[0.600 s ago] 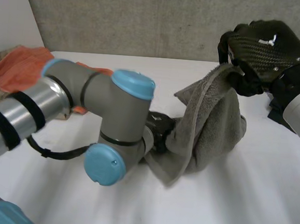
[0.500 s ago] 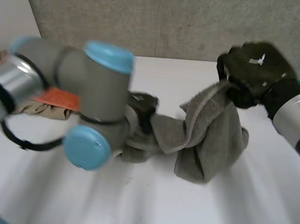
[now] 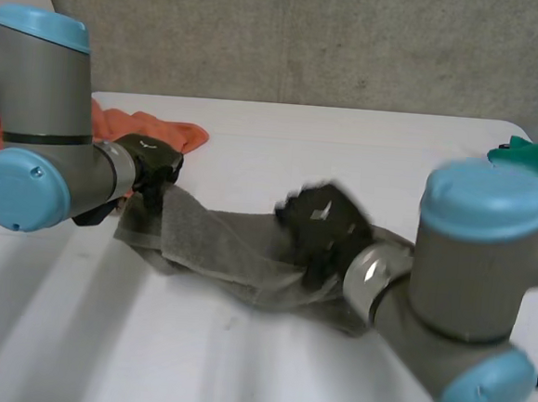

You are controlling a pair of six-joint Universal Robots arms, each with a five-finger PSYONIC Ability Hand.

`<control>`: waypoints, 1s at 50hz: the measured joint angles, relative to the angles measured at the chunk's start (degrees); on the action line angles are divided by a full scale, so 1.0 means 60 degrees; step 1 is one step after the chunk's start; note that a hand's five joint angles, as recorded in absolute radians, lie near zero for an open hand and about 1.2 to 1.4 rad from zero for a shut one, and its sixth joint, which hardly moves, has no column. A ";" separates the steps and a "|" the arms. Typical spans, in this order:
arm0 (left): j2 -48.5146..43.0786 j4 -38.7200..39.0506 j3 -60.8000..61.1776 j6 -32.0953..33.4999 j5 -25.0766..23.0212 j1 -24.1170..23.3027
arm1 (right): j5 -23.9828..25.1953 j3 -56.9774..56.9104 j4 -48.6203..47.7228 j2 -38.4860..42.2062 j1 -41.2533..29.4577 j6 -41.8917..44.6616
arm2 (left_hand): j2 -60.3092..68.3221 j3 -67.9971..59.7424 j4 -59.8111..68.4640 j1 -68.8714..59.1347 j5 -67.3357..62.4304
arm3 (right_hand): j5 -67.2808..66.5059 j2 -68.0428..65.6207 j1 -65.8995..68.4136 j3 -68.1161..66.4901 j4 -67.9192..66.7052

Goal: Fold the laundry.

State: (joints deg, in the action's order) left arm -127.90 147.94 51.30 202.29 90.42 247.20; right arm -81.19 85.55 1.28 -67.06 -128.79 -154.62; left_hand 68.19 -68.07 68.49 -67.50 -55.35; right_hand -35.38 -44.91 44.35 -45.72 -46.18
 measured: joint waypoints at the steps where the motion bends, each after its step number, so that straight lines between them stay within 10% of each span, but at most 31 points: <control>1: 0.0016 -0.0064 0.0003 -0.0048 0.0018 0.0011 | -0.0460 -0.0649 0.0142 0.0075 0.0214 0.0096 | 0.0000 0.0001 0.0000 0.0000 0.0000 | 0.3271 0.3242 -0.3056 0.3122 0.3108; 9: 0.1220 -0.0307 0.0791 -0.0299 -0.0231 0.0024 | -0.0236 -0.2858 0.1236 0.0603 0.1202 0.1182 | 0.0000 0.0000 0.0000 0.0000 0.0000 | 0.5432 0.5501 -0.5268 0.5628 0.5657; 15: 0.2855 -0.0144 0.1894 -0.0326 -0.0653 -0.0018 | 0.1461 -0.5500 0.3606 0.2623 0.1750 0.3872 | 0.0017 0.0000 0.0001 0.0001 0.0000 | 0.5442 0.5501 -0.5268 0.5628 0.5657; 31: 0.4113 0.0192 0.2757 -0.0323 -0.0710 -0.0210 | 0.3007 -0.6379 0.3887 0.4692 0.2026 0.6428 | 0.0017 0.0000 0.0002 0.0001 0.0000 | 0.5342 0.5324 -0.5097 0.5442 0.5568; 37: 0.4067 0.0208 0.2652 -0.0293 -0.0616 -0.0106 | 0.2917 -0.6268 0.3221 0.4803 0.2022 0.6477 | 0.0018 0.0000 0.0003 0.0001 0.0000 | -0.3215 -0.3430 0.3523 -0.3130 -0.3048; 50: 0.3646 0.0533 0.1867 -0.0347 -0.0513 0.0261 | 0.1949 -0.7326 0.1362 0.4175 0.2378 0.4522 | 0.0018 0.0000 0.0003 0.0001 0.0000 | -0.3648 -0.3791 0.3583 -0.3674 -0.3700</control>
State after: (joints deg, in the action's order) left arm -106.03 151.14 62.50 200.21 87.34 248.77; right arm -69.49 41.60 9.45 -42.01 -114.52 -127.48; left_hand 68.29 -68.07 68.51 -67.49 -55.35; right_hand -57.27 -67.66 65.85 -67.76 -68.38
